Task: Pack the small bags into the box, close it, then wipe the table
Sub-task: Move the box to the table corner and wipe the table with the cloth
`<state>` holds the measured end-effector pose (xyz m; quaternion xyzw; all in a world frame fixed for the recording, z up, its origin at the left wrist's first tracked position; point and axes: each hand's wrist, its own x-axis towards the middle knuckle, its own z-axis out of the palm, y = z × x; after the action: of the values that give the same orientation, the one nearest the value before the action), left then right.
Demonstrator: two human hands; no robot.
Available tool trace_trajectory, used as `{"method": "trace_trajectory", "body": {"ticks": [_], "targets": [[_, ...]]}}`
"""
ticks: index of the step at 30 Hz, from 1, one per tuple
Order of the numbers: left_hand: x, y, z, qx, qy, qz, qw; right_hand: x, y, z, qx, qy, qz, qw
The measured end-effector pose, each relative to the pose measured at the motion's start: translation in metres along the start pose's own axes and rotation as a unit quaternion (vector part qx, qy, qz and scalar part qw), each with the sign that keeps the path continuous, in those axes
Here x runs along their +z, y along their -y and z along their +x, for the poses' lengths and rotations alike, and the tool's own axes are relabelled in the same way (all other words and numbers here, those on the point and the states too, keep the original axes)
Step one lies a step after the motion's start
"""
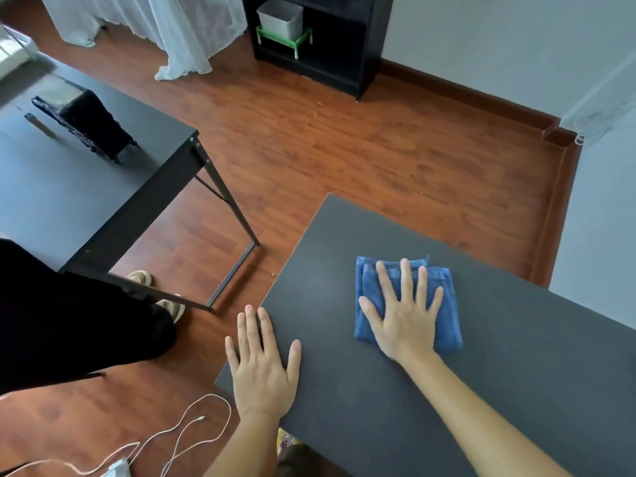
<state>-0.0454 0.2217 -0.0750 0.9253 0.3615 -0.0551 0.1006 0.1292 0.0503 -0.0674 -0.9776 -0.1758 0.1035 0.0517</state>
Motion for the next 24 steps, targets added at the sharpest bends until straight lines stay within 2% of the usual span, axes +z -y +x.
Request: {"method": "trace_trajectory", "body": {"ticks": [2, 4, 6, 9, 11, 13, 15, 17, 19, 21, 22, 23, 24], "targets": [[-0.001, 0.001, -0.001, 0.003, -0.001, -0.003, 1.0, -0.016, 0.007, 0.045, 0.092, 0.009, 0.018, 0.996], [-0.001, 0.002, 0.0, 0.006, -0.008, -0.005, 1.0, -0.027, 0.037, 0.092, 0.126, 0.007, 0.046, 0.991], [0.0, 0.003, 0.001, 0.01, -0.018, -0.004, 1.0, -0.024, 0.08, 0.121, 0.091, 0.015, 0.051, 0.994], [0.002, 0.003, 0.001, 0.009, -0.008, -0.013, 1.0, -0.004, 0.127, 0.094, -0.039, 0.005, 0.025, 0.999], [0.001, 0.005, 0.0, 0.015, -0.004, -0.018, 1.0, 0.009, 0.123, 0.04, -0.101, -0.01, 0.029, 0.994], [-0.002, 0.007, -0.001, 0.016, 0.003, -0.021, 1.0, 0.023, 0.088, -0.034, -0.088, -0.027, 0.024, 0.995], [-0.005, 0.008, -0.003, 0.022, 0.008, -0.025, 0.999, 0.035, 0.03, -0.116, -0.012, -0.029, -0.001, 1.0], [-0.006, 0.008, -0.002, 0.027, 0.009, -0.037, 0.999, 0.034, -0.036, -0.185, 0.122, -0.018, -0.006, 0.992], [-0.008, 0.007, -0.003, 0.037, 0.017, -0.043, 0.998, 0.023, -0.086, -0.215, 0.286, -0.009, 0.011, 0.958], [-0.009, 0.007, -0.002, 0.053, 0.016, -0.039, 0.998, 0.008, -0.102, -0.2, 0.426, -0.028, 0.07, 0.902], [-0.009, 0.008, -0.001, 0.059, 0.016, -0.039, 0.997, 0.001, -0.096, -0.183, 0.462, -0.045, 0.097, 0.88], [-0.008, 0.009, 0.0, 0.067, 0.019, -0.039, 0.997, -0.003, -0.082, -0.167, 0.462, -0.051, 0.101, 0.88], [-0.008, 0.009, 0.001, 0.079, 0.019, -0.035, 0.996, -0.002, -0.064, -0.153, 0.425, -0.042, 0.092, 0.9]]}}
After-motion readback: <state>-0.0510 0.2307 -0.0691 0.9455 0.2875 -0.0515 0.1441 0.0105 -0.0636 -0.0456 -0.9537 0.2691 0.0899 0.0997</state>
